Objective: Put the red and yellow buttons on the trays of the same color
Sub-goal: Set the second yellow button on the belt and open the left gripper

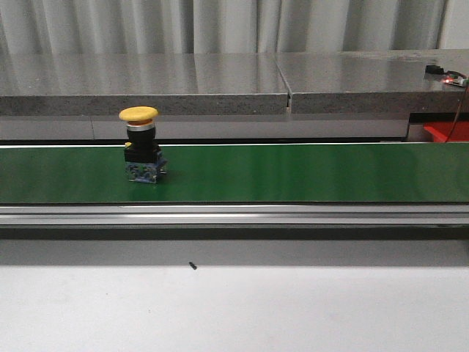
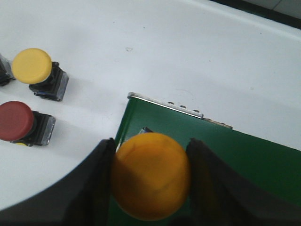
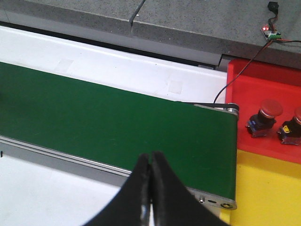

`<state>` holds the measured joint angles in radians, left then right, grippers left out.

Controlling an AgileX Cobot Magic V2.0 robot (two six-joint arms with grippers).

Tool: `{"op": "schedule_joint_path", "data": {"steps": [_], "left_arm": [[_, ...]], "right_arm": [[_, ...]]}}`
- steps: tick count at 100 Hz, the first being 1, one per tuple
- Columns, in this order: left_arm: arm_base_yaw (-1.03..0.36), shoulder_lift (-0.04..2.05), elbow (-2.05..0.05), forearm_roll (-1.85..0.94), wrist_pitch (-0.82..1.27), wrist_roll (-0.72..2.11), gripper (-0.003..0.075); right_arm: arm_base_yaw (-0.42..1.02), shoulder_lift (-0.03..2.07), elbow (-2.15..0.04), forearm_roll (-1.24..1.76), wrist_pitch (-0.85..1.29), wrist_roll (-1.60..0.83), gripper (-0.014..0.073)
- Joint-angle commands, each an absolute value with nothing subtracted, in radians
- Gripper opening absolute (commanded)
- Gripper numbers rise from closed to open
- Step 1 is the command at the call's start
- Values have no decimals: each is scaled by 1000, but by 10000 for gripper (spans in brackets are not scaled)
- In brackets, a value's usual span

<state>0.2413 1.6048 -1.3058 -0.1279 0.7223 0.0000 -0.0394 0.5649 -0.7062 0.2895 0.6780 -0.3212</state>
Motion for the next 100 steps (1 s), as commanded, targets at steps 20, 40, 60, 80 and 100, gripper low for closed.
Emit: {"op": "schedule_joint_path", "data": {"steps": [20, 40, 60, 80, 100], "left_arm": [[220, 1556, -1306, -141, 694, 0, 62], [220, 1556, -1240, -141, 652, 0, 62], [220, 1556, -1207, -141, 628, 0, 62], [220, 1556, -1207, -141, 634, 0, 64], [220, 1556, -1207, -141, 639, 0, 64]], "right_arm": [[-39, 565, -733, 297, 617, -332, -68], [-39, 565, -733, 297, 617, -332, -68], [-39, 565, -733, 297, 617, -332, -68], [-39, 565, -733, 297, 617, -332, -68], [-39, 565, -733, 297, 617, -332, -68]]}}
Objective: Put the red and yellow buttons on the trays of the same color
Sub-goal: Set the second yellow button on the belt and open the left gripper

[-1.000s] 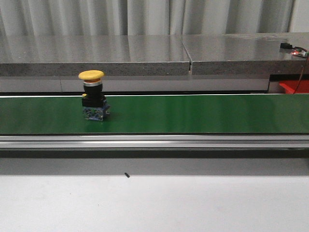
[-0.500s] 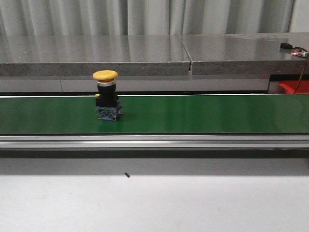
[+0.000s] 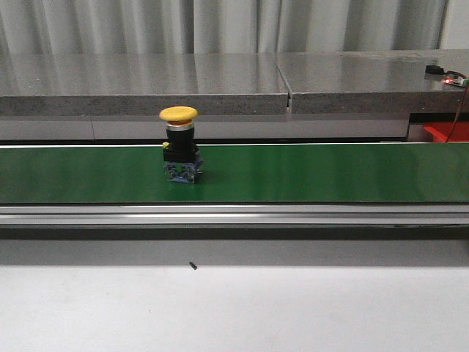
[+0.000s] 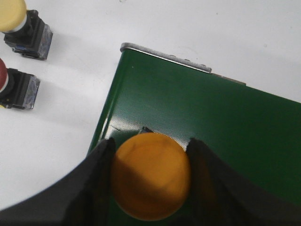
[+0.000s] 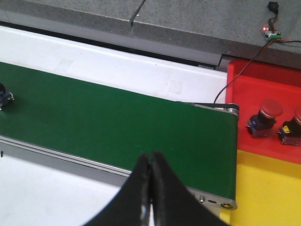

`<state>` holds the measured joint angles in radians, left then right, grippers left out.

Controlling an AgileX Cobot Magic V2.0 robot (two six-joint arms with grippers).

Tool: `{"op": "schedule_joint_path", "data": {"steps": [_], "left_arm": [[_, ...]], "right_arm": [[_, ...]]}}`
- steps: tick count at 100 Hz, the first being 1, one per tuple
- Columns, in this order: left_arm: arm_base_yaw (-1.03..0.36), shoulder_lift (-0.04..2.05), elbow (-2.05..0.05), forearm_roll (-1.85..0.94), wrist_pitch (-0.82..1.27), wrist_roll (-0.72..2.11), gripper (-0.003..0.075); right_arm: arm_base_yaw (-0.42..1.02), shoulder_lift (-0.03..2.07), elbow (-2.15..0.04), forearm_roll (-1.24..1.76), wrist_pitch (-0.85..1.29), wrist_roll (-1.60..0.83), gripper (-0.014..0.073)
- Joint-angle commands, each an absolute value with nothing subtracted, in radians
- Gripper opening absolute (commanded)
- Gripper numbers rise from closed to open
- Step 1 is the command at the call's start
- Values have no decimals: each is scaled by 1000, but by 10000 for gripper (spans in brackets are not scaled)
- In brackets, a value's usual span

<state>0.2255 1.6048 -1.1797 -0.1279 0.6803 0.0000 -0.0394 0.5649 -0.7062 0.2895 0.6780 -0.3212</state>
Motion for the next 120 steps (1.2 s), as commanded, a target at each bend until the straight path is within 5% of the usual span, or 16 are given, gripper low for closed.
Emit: {"op": "schedule_joint_path", "data": {"steps": [1, 35, 66, 76, 120], "left_arm": [[220, 1556, -1207, -141, 639, 0, 64], [220, 1556, -1205, -141, 649, 0, 125], [220, 1556, -1205, -141, 649, 0, 528], [220, 1556, -1205, -148, 649, 0, 605], [194, 1478, -1271, -231, 640, 100, 610]], "right_arm": [[-39, 565, -733, 297, 617, -332, -68], [-39, 565, -733, 297, 617, -332, -68], [-39, 565, -733, 297, 617, -332, -68], [-39, 565, -733, 297, 617, -332, -68], [-39, 565, -733, 297, 617, -332, -68]]}}
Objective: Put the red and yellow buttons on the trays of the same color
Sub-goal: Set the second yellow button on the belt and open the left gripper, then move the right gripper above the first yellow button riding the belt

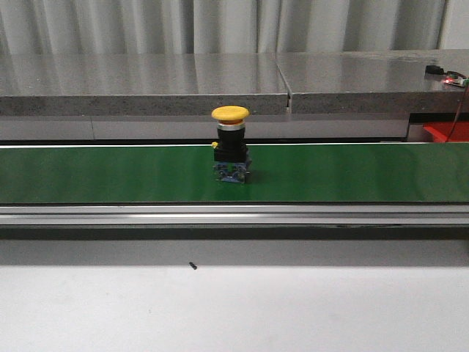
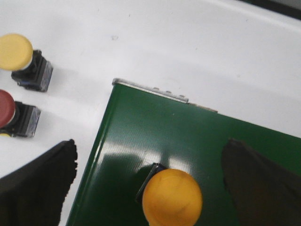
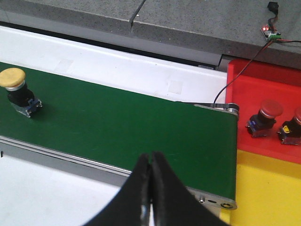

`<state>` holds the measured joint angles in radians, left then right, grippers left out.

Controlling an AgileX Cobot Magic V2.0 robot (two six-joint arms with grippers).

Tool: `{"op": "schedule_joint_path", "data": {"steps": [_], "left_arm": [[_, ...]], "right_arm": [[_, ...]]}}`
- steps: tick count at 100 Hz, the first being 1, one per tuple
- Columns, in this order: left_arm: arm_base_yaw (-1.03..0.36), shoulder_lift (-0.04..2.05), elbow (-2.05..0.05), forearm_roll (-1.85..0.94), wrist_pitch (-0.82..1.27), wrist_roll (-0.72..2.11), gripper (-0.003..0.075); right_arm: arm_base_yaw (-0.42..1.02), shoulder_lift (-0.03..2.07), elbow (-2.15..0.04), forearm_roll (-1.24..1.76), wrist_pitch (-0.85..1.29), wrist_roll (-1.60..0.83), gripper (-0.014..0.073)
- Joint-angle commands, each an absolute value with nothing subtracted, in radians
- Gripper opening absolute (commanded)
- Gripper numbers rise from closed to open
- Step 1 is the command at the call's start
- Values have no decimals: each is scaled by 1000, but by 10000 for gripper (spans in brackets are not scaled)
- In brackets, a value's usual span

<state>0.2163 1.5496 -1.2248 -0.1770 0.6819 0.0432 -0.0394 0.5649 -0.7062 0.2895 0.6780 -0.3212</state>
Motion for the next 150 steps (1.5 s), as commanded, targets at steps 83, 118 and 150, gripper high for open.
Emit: {"op": "schedule_joint_path", "data": {"steps": [83, 118, 150], "left_arm": [[-27, 797, -818, -240, 403, 184, 603], [-27, 517, -616, -219, 403, 184, 258], [-27, 496, -605, -219, 403, 184, -20]], "right_arm": [[-39, 565, -733, 297, 617, -332, -68], [-39, 565, -733, 298, 617, -332, -68], [-39, 565, -733, 299, 617, -332, -68]]}}
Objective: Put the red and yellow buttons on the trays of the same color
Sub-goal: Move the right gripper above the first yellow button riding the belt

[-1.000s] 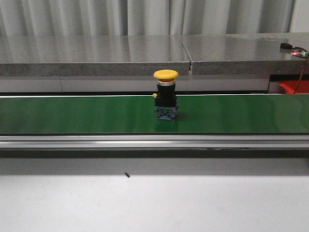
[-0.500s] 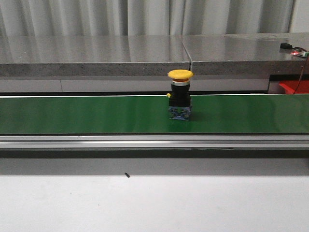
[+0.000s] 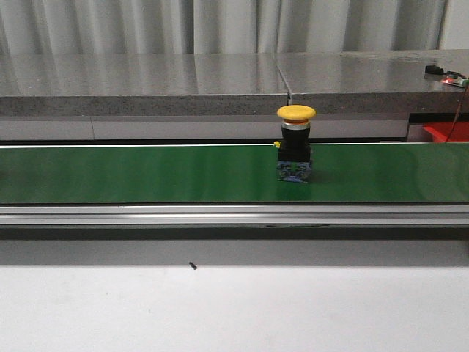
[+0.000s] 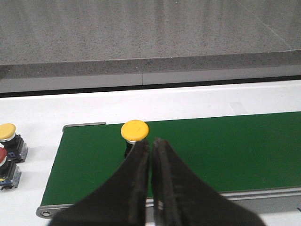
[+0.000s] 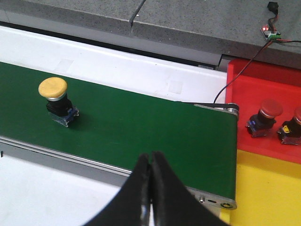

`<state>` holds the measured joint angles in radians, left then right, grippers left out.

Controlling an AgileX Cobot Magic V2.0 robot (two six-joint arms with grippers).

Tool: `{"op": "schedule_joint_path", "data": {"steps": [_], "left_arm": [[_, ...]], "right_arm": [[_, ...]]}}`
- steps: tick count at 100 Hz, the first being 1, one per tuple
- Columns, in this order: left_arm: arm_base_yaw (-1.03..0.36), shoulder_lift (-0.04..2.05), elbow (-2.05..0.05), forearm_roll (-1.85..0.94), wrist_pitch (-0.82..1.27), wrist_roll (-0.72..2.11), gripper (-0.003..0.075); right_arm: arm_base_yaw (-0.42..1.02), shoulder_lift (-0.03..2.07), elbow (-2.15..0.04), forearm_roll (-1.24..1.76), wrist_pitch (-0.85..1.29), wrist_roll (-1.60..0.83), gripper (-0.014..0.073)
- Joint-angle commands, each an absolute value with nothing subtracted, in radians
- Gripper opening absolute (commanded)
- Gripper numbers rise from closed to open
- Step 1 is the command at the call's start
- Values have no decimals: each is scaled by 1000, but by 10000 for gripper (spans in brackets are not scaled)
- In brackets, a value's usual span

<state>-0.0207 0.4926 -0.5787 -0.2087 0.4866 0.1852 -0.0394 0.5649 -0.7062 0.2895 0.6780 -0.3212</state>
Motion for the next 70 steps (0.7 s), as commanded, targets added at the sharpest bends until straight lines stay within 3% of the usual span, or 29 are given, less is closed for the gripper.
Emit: {"op": "schedule_joint_path", "data": {"steps": [1, 34, 44, 63, 70], "left_arm": [[-27, 496, -605, -219, 403, 184, -20], [-27, 498, -605, -219, 403, 184, -20], [-27, 498, -605, -219, 403, 184, -20], [-27, 498, -605, -219, 403, 184, -20], [-27, 498, -605, -219, 403, 184, -20]], "right_arm": [[-39, 565, -733, 299, 617, -332, -68], [-39, 565, -733, 326, 625, -332, -34], [-39, 565, -733, 365, 623, -332, 115], [-39, 565, -733, 467, 565, -332, 545], [-39, 570, -733, 468, 556, -332, 615]]}}
